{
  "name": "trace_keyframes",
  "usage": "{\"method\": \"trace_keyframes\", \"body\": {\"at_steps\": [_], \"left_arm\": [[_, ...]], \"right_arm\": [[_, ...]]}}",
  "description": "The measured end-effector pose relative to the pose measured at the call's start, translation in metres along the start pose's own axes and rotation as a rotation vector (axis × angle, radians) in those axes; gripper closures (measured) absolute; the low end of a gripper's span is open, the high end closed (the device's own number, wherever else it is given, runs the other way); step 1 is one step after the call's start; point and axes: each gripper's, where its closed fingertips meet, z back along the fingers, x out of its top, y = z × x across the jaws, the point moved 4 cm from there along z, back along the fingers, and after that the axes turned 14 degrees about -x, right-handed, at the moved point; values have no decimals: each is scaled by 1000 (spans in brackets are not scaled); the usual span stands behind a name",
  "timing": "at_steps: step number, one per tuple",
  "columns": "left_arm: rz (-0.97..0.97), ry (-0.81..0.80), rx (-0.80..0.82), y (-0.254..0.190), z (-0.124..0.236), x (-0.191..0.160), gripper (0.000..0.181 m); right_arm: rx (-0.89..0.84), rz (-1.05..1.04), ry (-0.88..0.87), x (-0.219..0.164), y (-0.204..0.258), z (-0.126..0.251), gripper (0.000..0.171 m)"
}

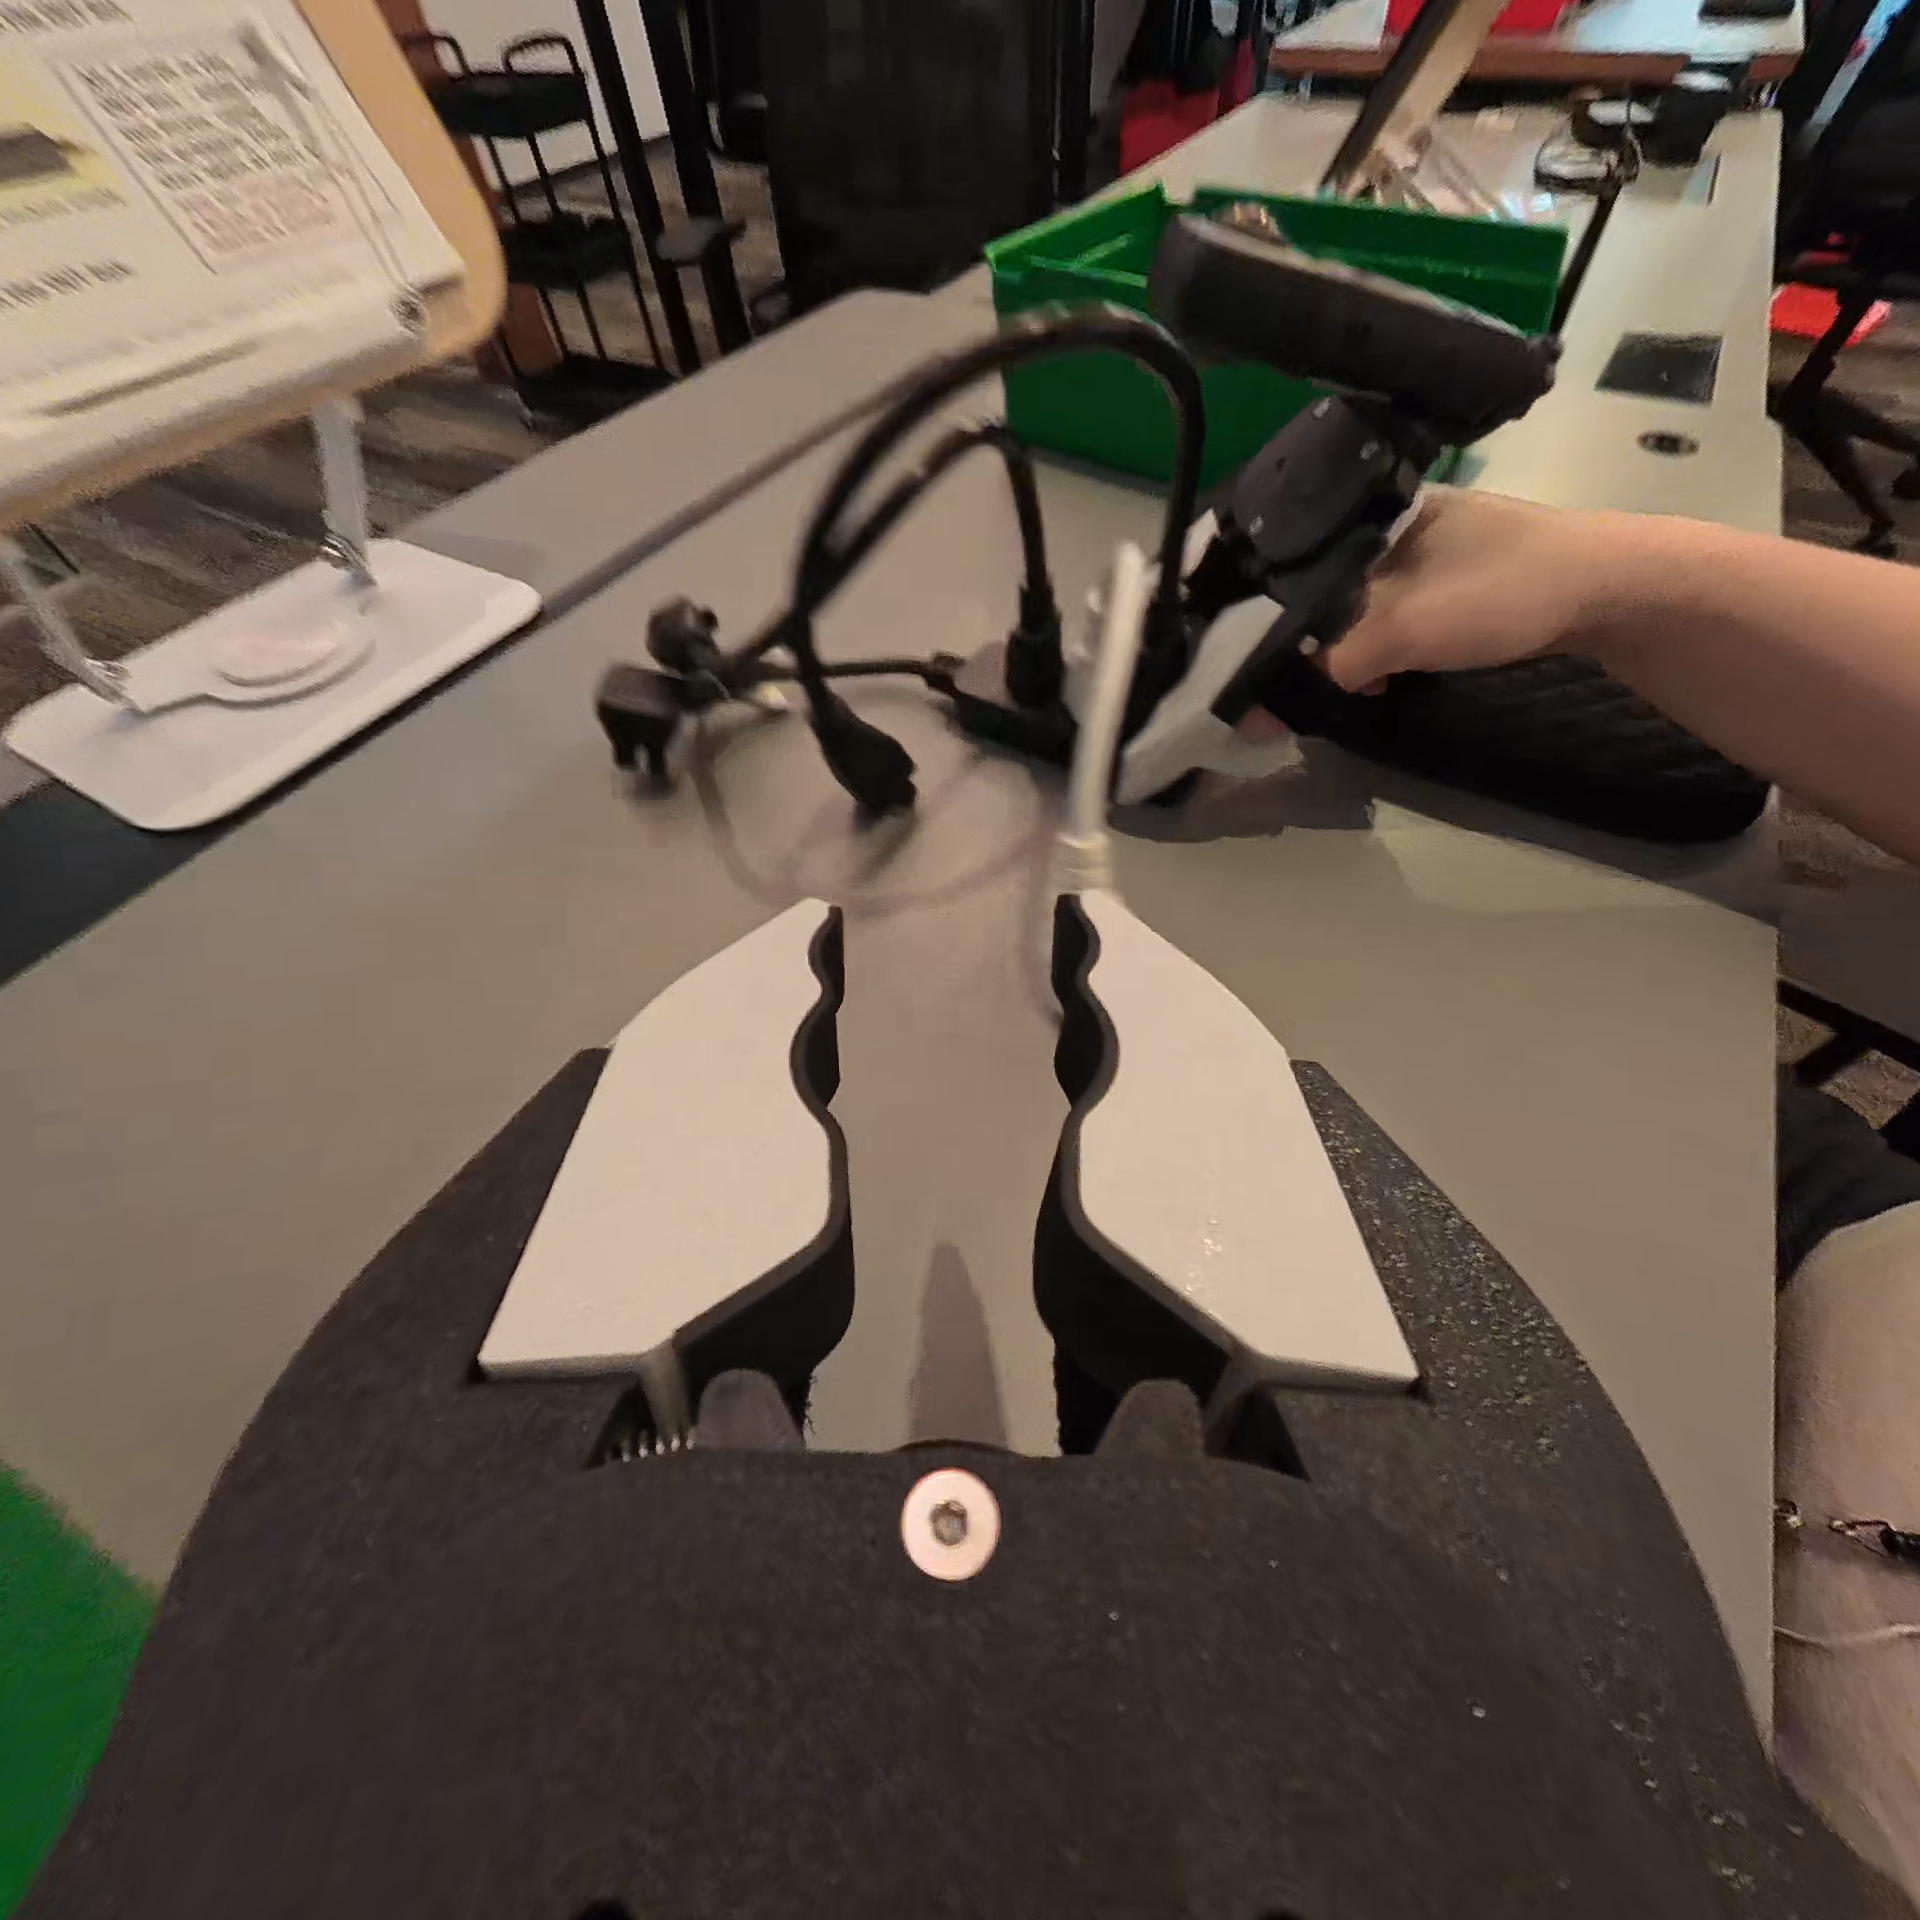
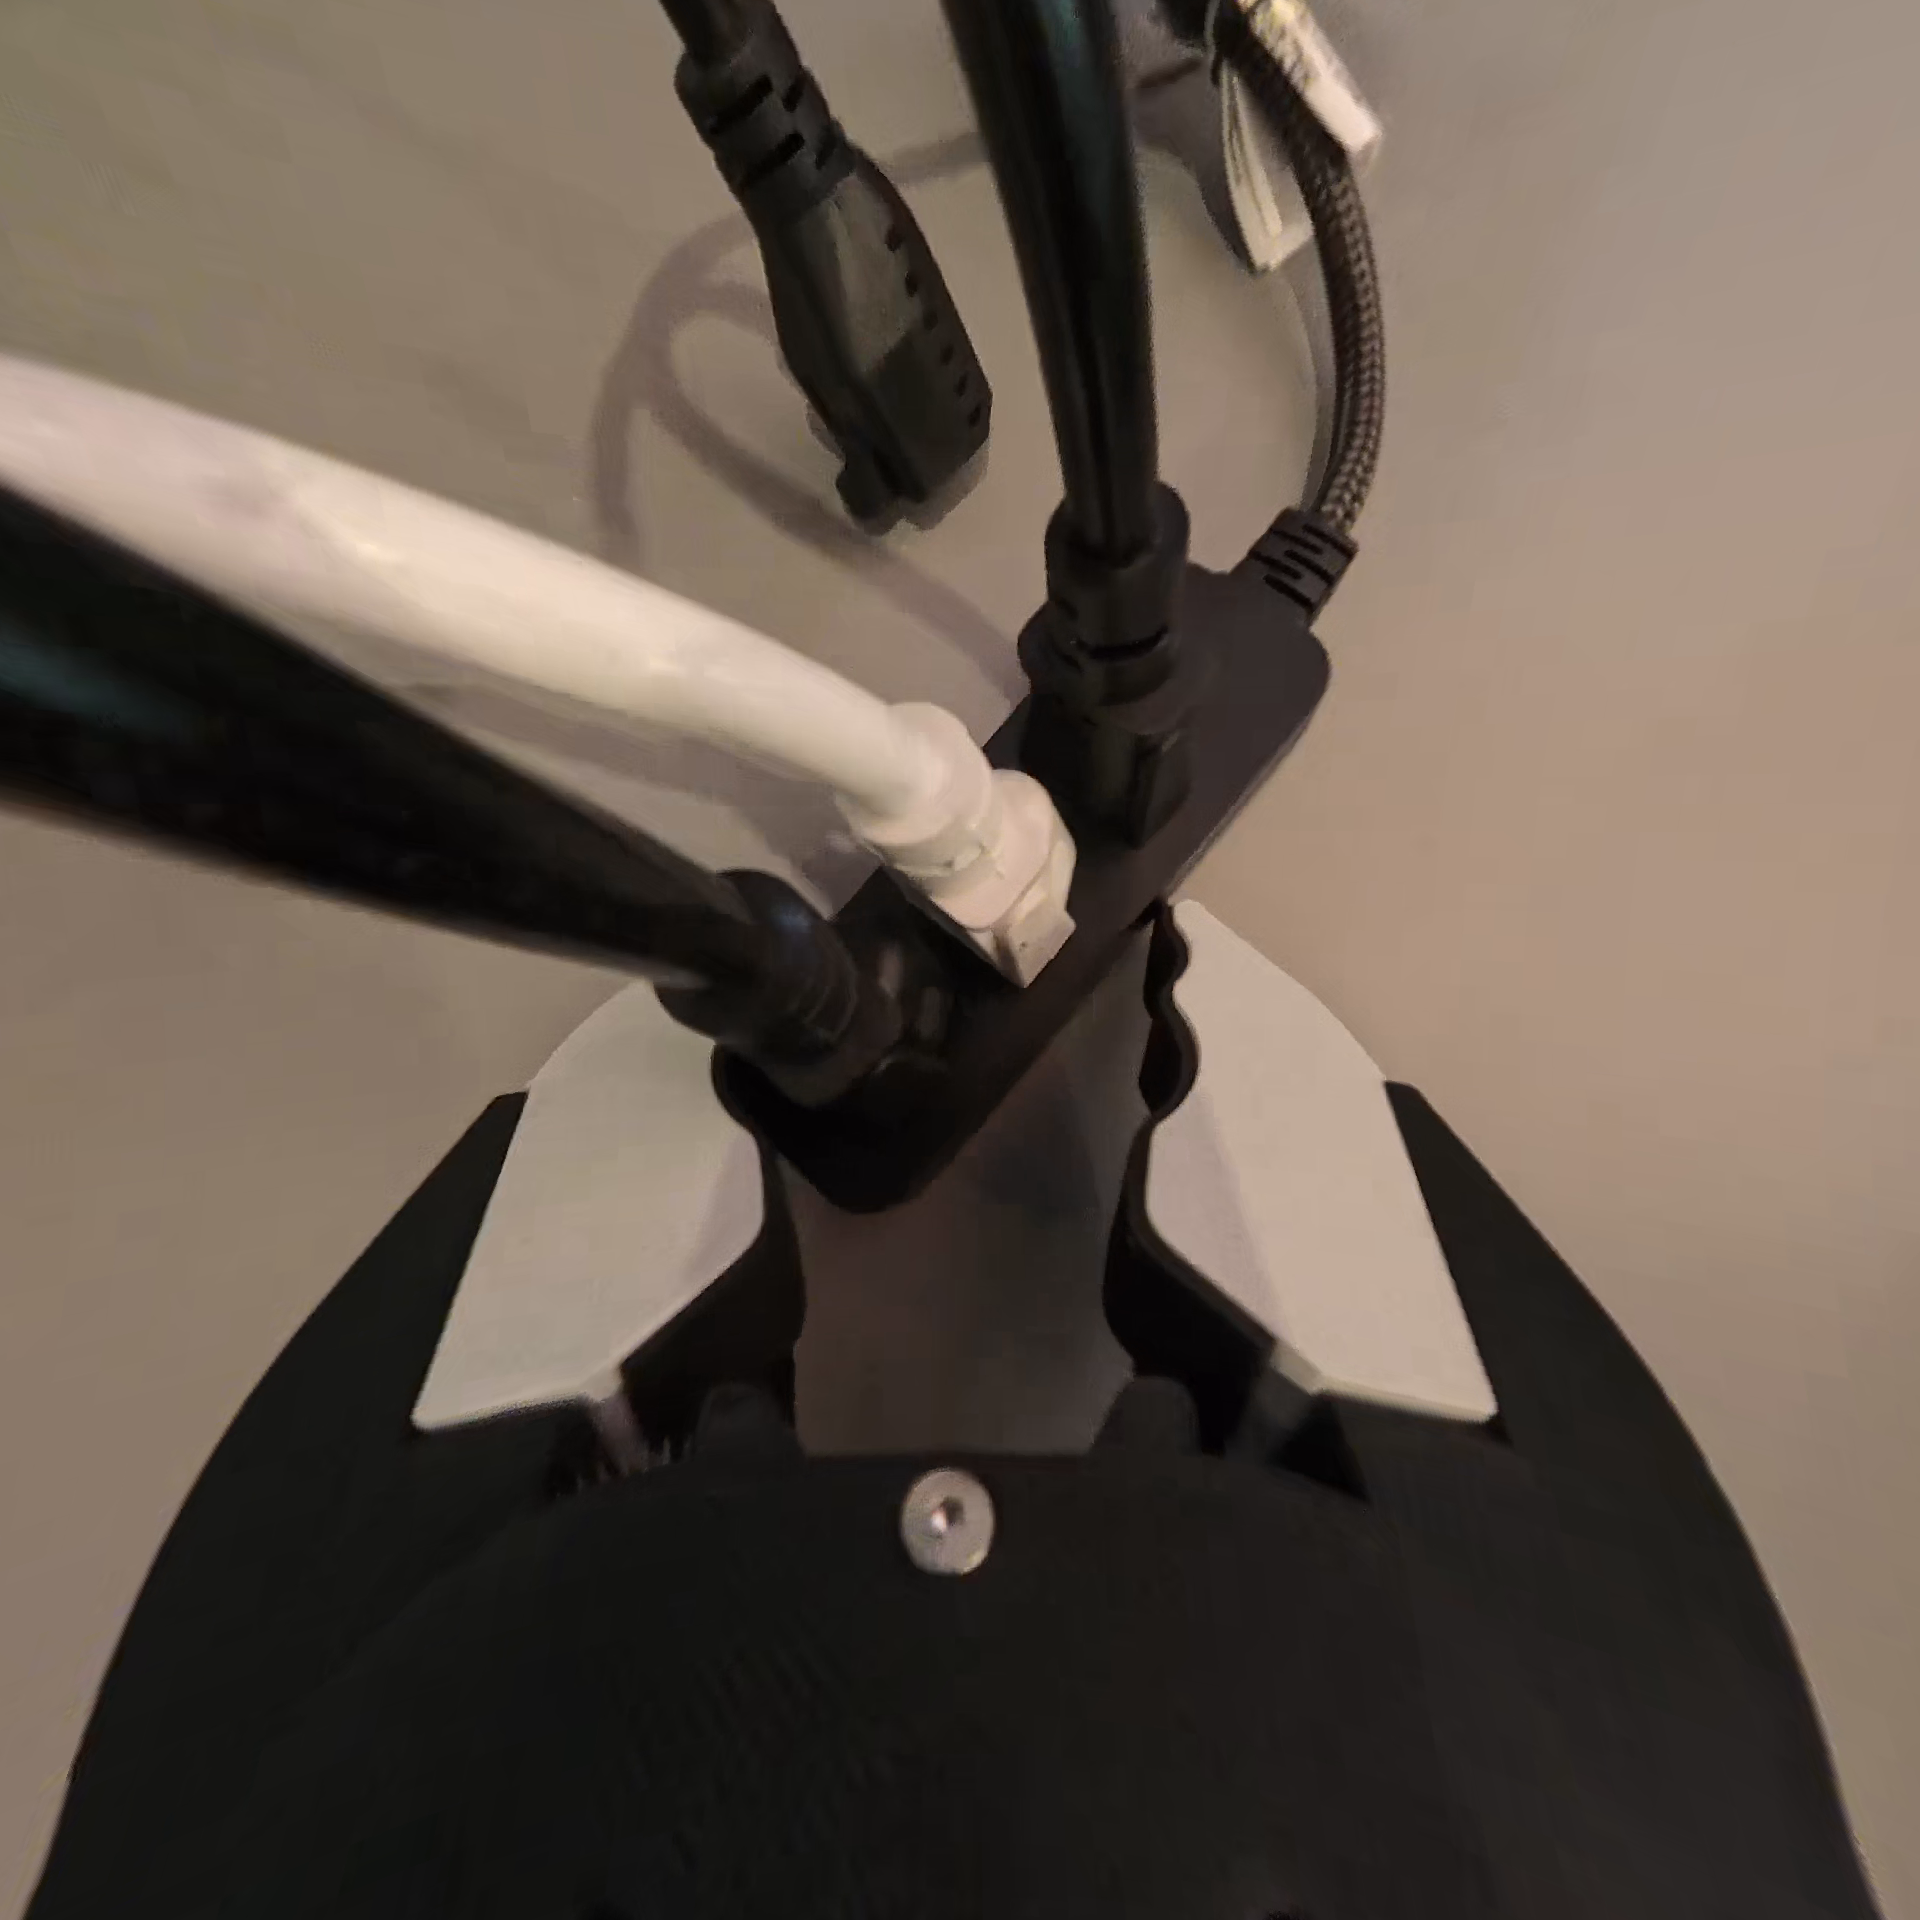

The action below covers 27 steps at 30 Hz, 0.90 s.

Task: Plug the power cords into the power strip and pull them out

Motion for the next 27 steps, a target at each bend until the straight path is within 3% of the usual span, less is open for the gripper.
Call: {"method": "trace_keyframes", "body": {"at_steps": [4, 8, 11, 15, 20, 27], "left_arm": [[-18, -75, 37, 31, 38, 23, 143], [-62, -70, -47, 59, 40, 45, 147], [-155, 50, -167, 70, 6, 51, 144], [-246, 353, -398, 62, -69, 24, 127], [-216, 612, -568, 46, -134, -33, 107], [-271, 585, -439, 54, -150, -55, 119]], "right_arm": [[191, 271, 23, -1, 4, 3, 101], [426, 447, -41, 0, 12, 1, 102], [620, 556, -126, 3, 22, -2, 102], [799, 690, -249, 16, 34, -9, 108], [798, 766, -315, 33, 37, -21, 119], [647, 720, -409, 42, 33, -11, 121]]}}
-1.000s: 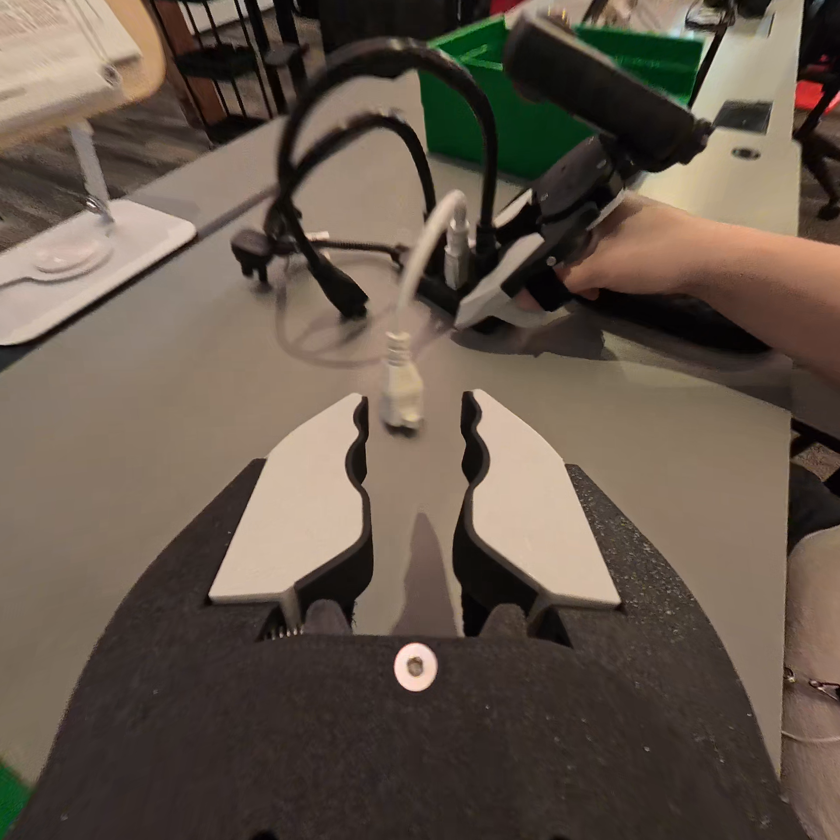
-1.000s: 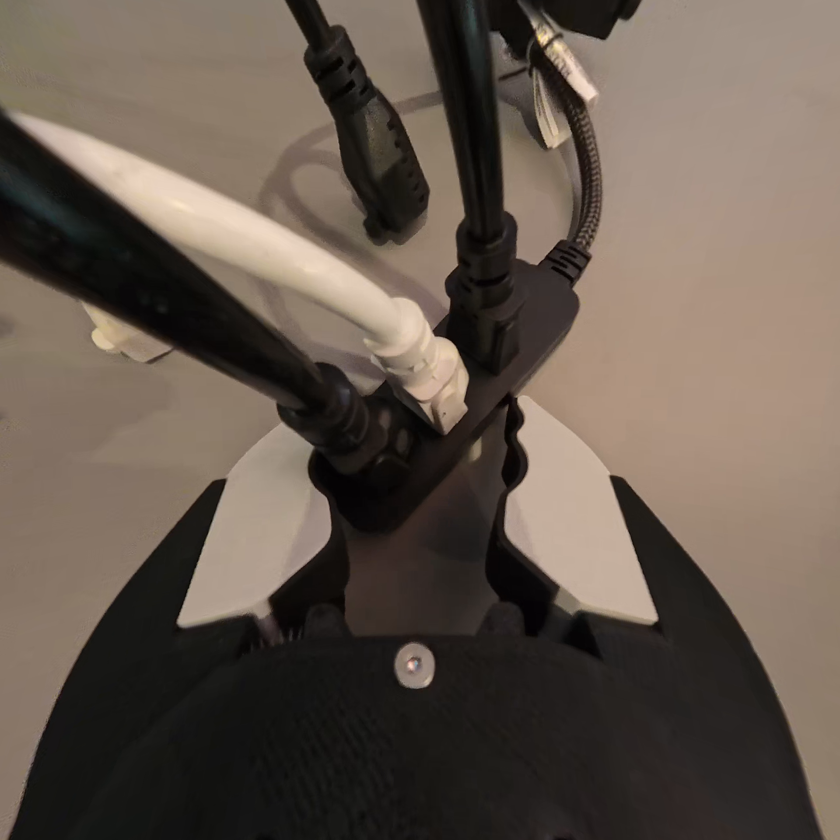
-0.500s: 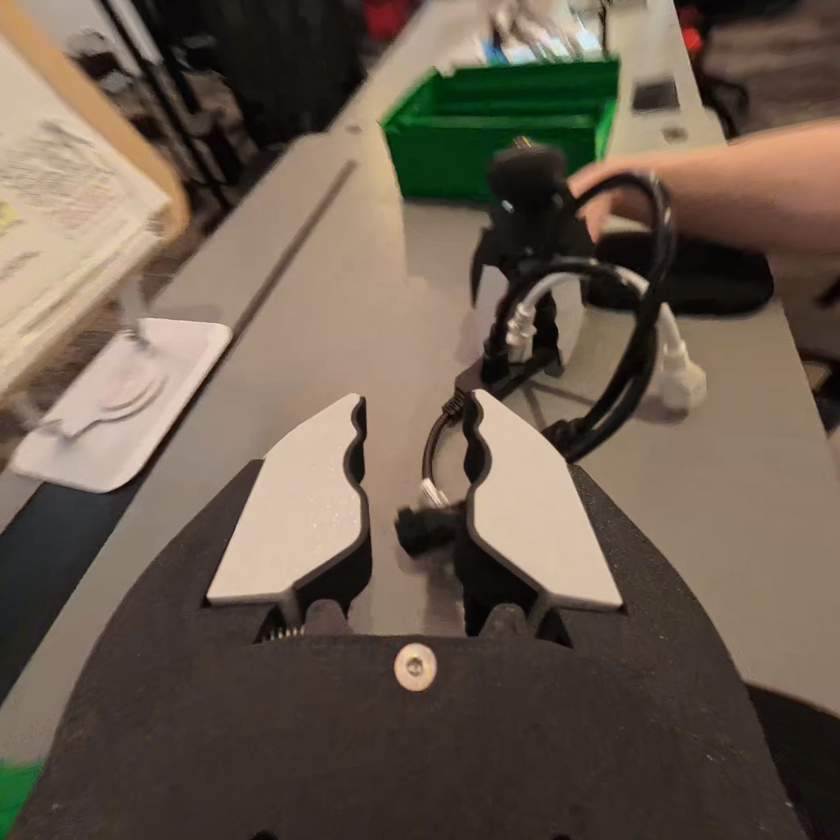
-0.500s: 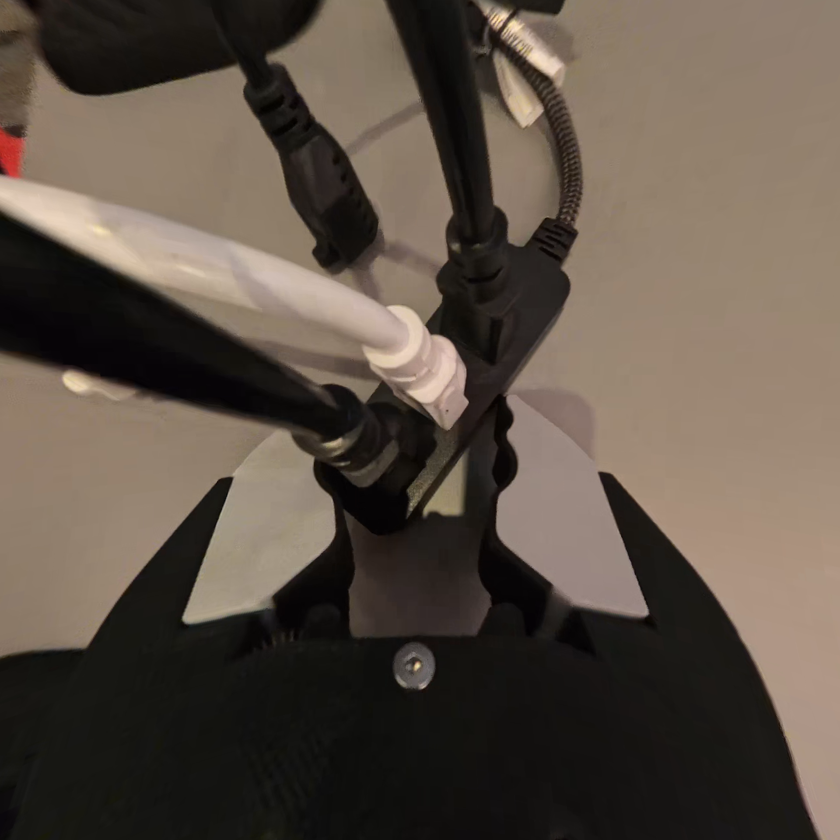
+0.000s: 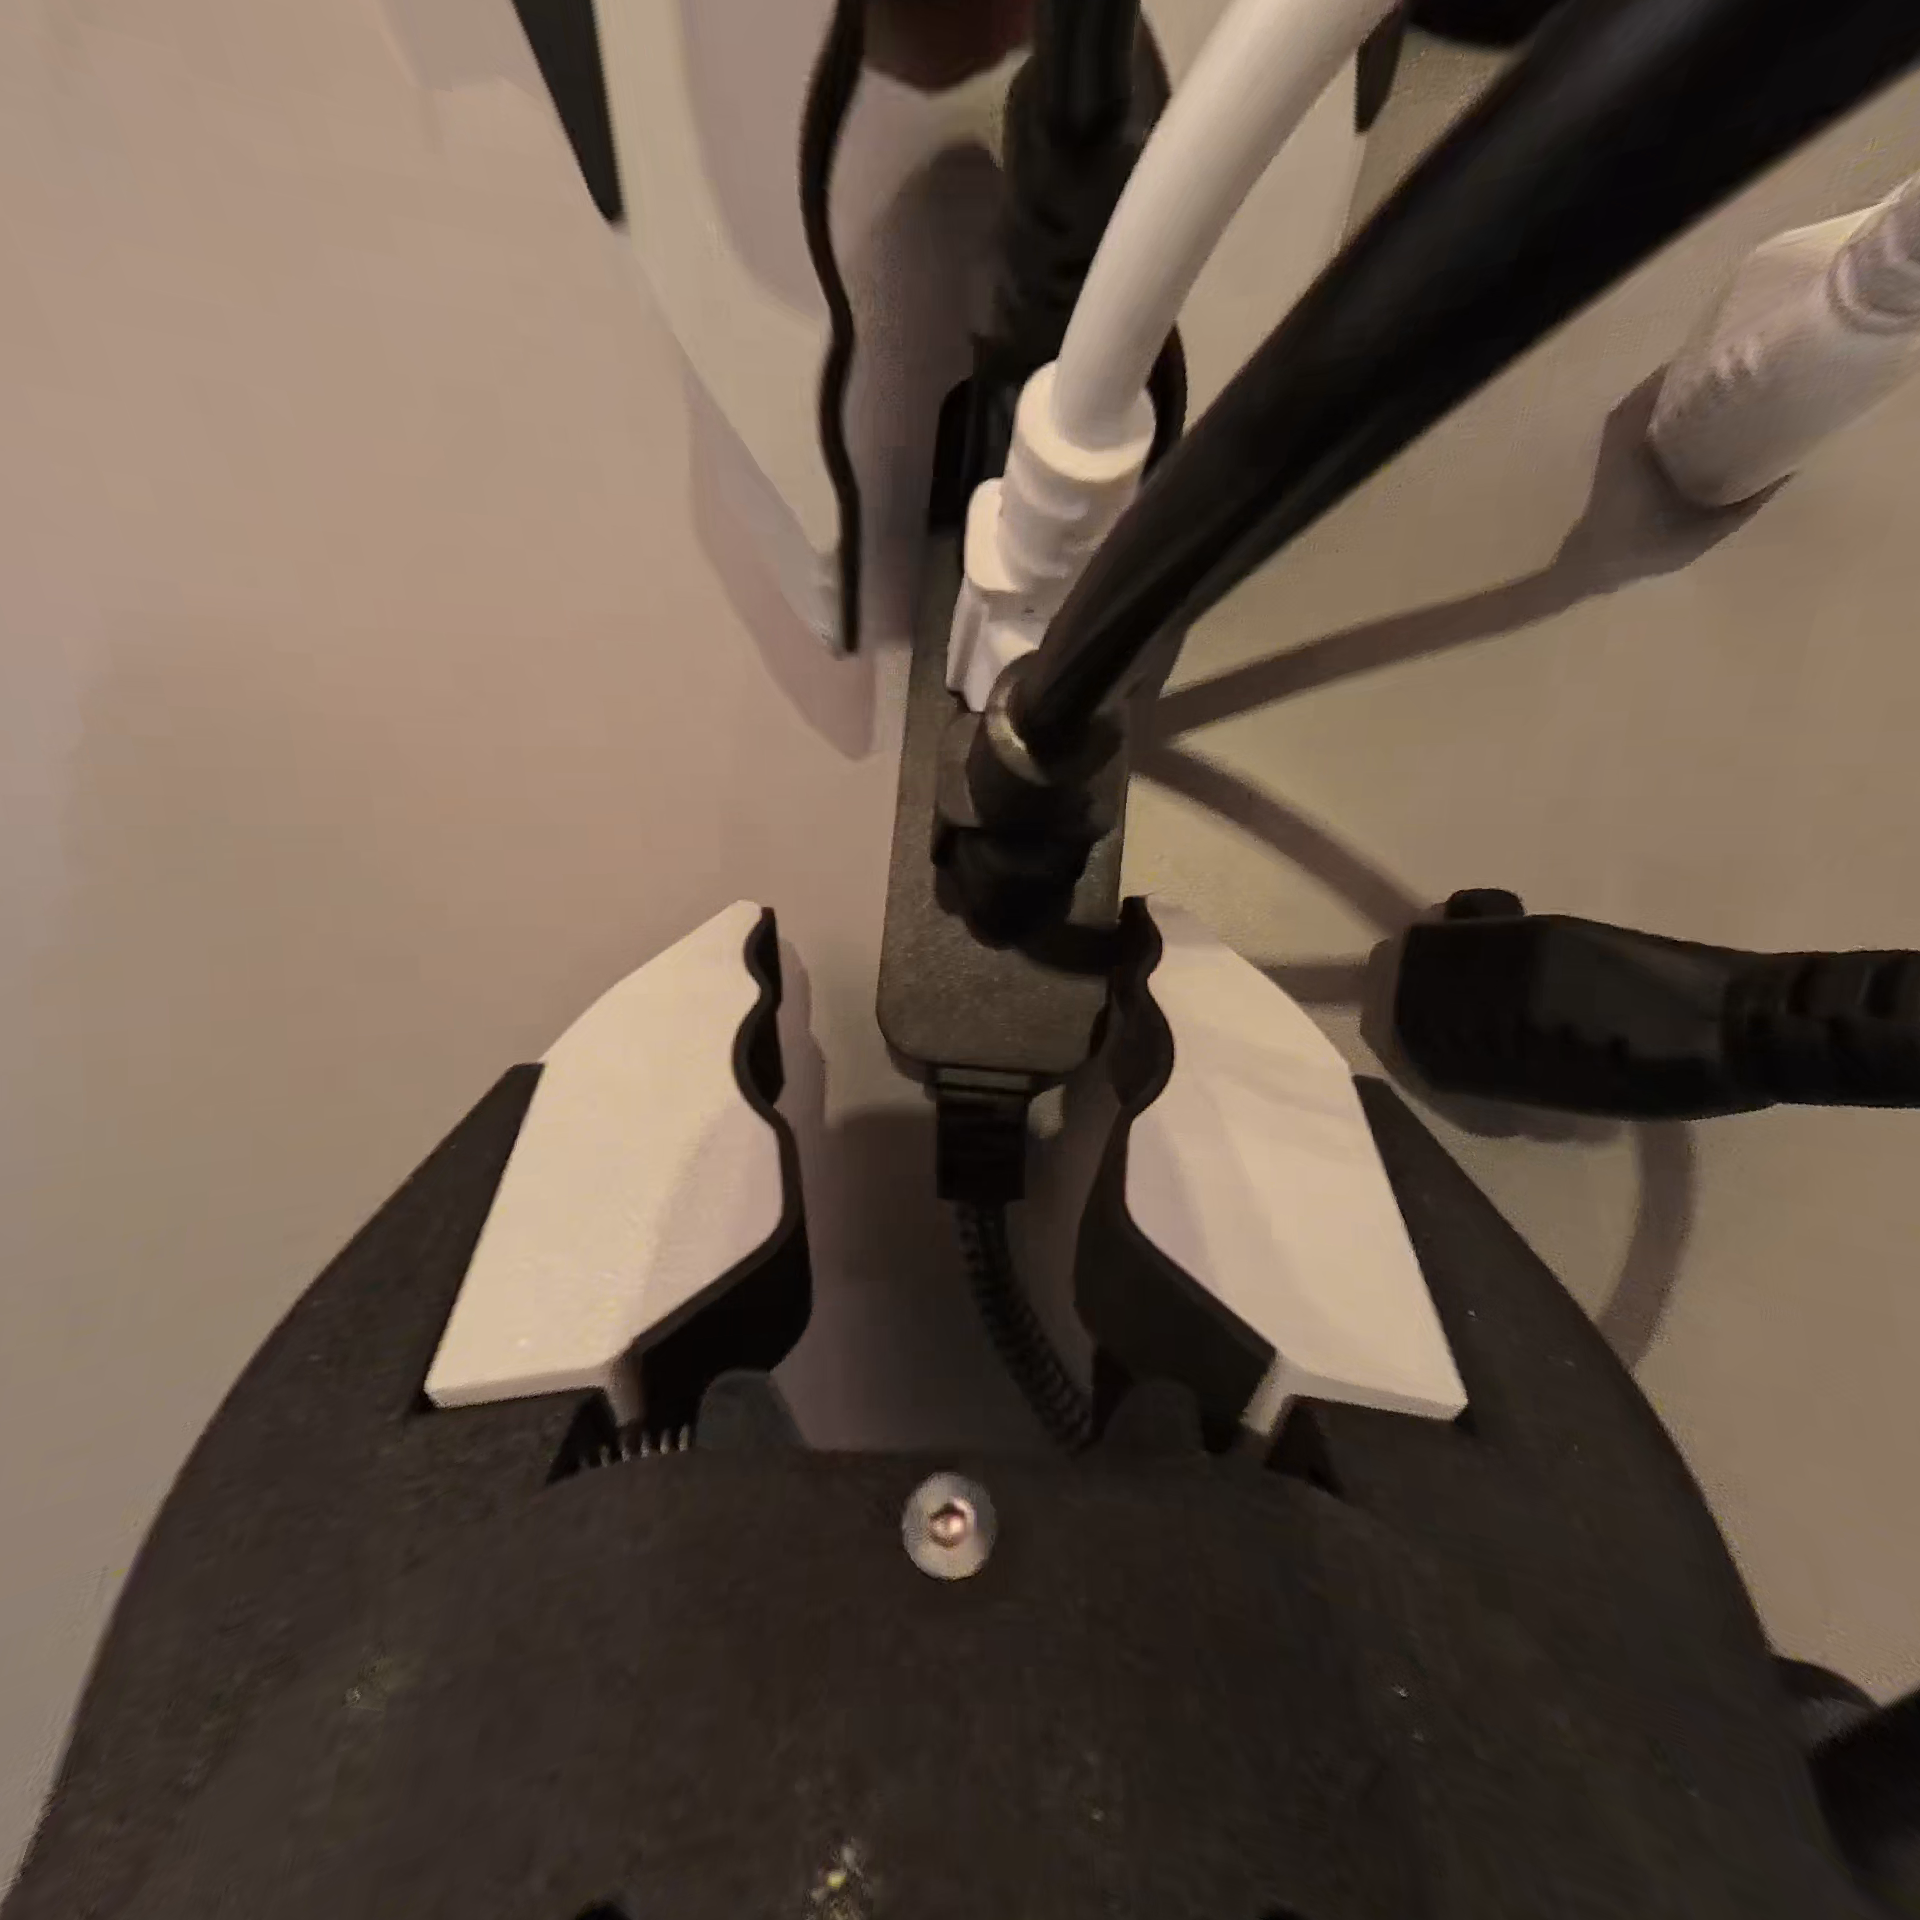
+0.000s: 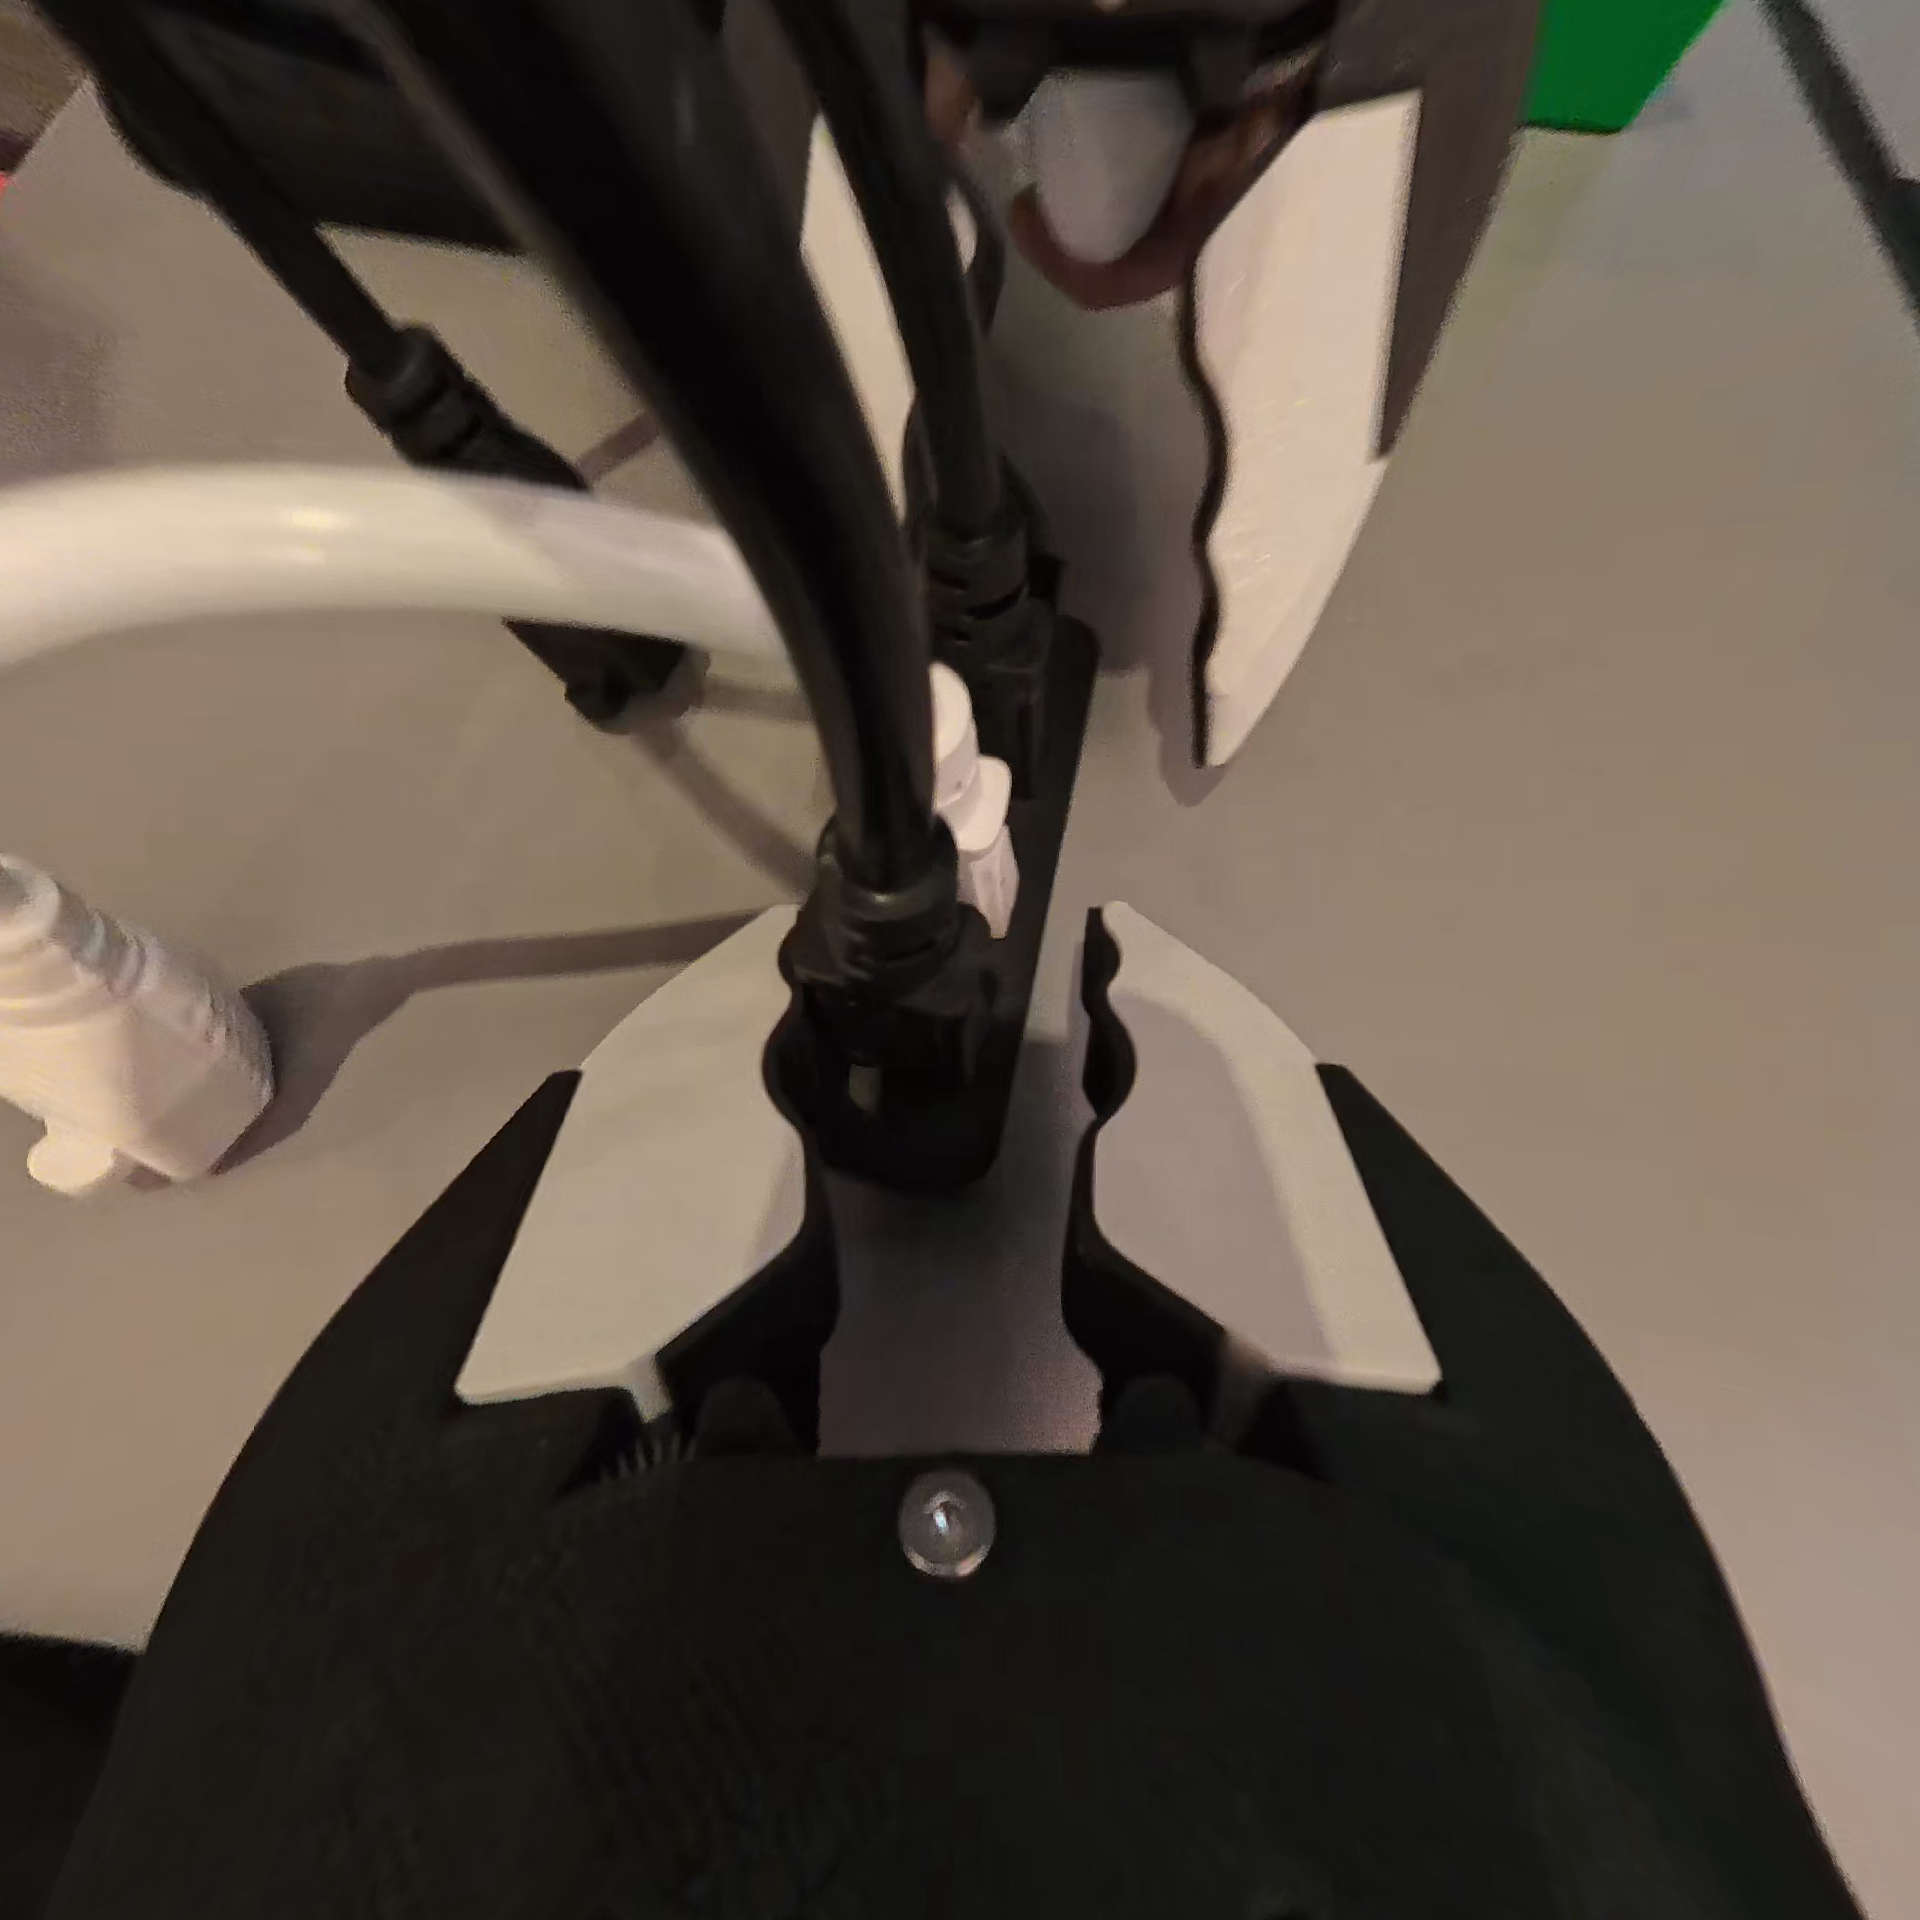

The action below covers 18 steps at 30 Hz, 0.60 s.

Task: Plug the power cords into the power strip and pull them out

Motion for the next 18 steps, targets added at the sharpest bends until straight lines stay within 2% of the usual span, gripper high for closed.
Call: {"method": "trace_keyframes", "body": {"at_steps": [4, 8, 11, 13, 18], "left_arm": [[32, -38, -55, -4, -11, -4, 136], [45, -84, -58, -3, -13, -3, 133], [42, -90, -58, -4, -14, 0, 122], [24, -63, -70, -5, -15, 2, 121], [30, -117, -97, -4, -13, 3, 135]], "right_arm": [[-105, -95, 64, 12, -7, 18, 119], [-134, -90, 164, 14, 1, 30, 140], [-151, -69, 209, 22, 2, 35, 146], [-151, -75, 220, 30, 1, 38, 146], [-96, -55, 295, 43, -3, 44, 156]]}}
